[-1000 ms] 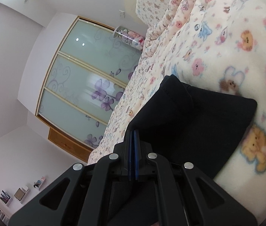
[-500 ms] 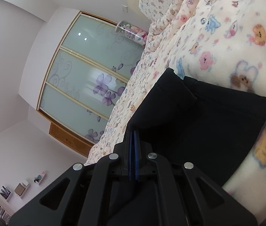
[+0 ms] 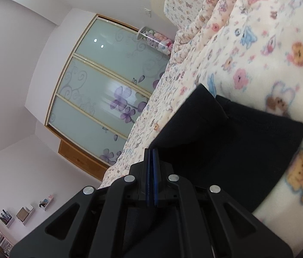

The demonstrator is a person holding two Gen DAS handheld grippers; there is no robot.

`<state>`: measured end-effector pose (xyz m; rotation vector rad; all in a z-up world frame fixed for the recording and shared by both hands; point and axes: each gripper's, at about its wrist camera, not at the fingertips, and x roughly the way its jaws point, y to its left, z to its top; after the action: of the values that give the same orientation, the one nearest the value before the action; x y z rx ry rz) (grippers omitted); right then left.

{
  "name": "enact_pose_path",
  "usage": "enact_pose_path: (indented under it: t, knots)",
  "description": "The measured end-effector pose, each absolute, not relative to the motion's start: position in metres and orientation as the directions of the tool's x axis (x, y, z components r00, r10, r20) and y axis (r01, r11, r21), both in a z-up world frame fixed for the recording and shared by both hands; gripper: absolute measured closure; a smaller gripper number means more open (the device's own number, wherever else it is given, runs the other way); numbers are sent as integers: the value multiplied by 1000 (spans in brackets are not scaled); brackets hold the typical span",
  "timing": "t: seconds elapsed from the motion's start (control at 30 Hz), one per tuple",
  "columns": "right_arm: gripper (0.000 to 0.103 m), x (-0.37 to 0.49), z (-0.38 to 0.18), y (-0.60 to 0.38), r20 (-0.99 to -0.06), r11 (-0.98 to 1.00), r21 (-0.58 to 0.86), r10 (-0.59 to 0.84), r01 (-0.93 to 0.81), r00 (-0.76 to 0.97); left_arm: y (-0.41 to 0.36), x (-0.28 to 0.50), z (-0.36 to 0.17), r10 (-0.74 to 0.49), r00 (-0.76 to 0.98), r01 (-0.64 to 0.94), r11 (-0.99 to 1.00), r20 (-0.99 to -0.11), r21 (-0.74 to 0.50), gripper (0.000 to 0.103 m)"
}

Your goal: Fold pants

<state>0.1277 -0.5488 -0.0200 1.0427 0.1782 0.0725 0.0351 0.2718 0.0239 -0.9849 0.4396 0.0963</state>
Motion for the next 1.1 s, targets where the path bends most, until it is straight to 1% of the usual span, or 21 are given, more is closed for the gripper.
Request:
enact_pose_path:
  t: [0.07,0.2,0.33,0.37,0.4,0.43,0.5,0.53,0.6,0.63,0.67,0.7,0.77,0.8,0.83,0.87,0.9,0.93,1.0,1.1]
  knots:
    - [100,122,-12,-548,-115,522,853,144,23,983,272,20,15,-110,913,-274,549,-393,-789,97]
    - [100,111,-2,-541,-154,574,817,143,45,978,273,4,-9,-85,914,-300,518,-397,-801,97]
    - [100,97,-6,-549,-140,520,853,133,51,981,275,-1,-16,-73,920,-299,503,-385,-811,96]
    - [100,94,-5,-550,-142,522,851,127,55,982,274,0,-17,-69,913,-310,521,-402,-795,96]
    - [101,93,-4,-550,-175,547,832,109,87,979,272,4,-19,-64,904,-327,537,-424,-778,95]
    - [100,96,-4,-548,-233,575,806,94,138,968,271,8,-22,-62,890,-349,547,-452,-761,91]
    - [100,107,-9,-548,-380,606,756,97,248,920,271,9,-29,-62,882,-361,550,-467,-753,91]
    - [99,110,-14,-549,-426,600,749,112,281,898,271,9,-30,-67,882,-356,552,-466,-754,89]
    - [99,110,-16,-553,-490,589,739,138,326,861,270,8,-27,-84,890,-331,557,-448,-762,79]
    - [98,108,-15,-555,-498,590,736,142,330,855,269,8,-26,-92,895,-316,562,-437,-764,71]
    - [98,104,-12,-558,-501,589,735,137,336,855,267,8,-25,-96,899,-303,571,-428,-763,65]
    - [98,100,-11,-560,-495,583,740,134,336,859,266,9,-23,-98,900,-295,578,-424,-760,63]
    - [97,93,-9,-570,-471,533,778,147,331,870,263,10,-20,-94,903,-287,594,-419,-751,54]
    - [95,91,-9,-573,-468,509,792,154,336,870,261,11,-19,-92,904,-282,605,-418,-744,51]
    - [86,89,-8,-575,-466,488,803,159,341,870,259,11,-18,-90,904,-282,611,-419,-739,48]
    - [79,89,-6,-576,-467,482,806,162,343,870,257,12,-16,-85,903,-281,623,-421,-730,45]
    - [57,90,-4,-576,-471,482,805,162,347,867,255,13,-15,-82,902,-281,633,-424,-721,43]
    - [46,91,0,-575,-478,487,799,160,352,864,253,14,-15,-79,901,-282,641,-426,-714,41]
    - [47,96,5,-568,-493,513,781,157,356,856,251,16,-14,-76,901,-279,654,-428,-703,37]
    - [60,110,2,-565,-525,515,767,159,383,836,249,17,-13,-76,901,-273,667,-428,-693,32]
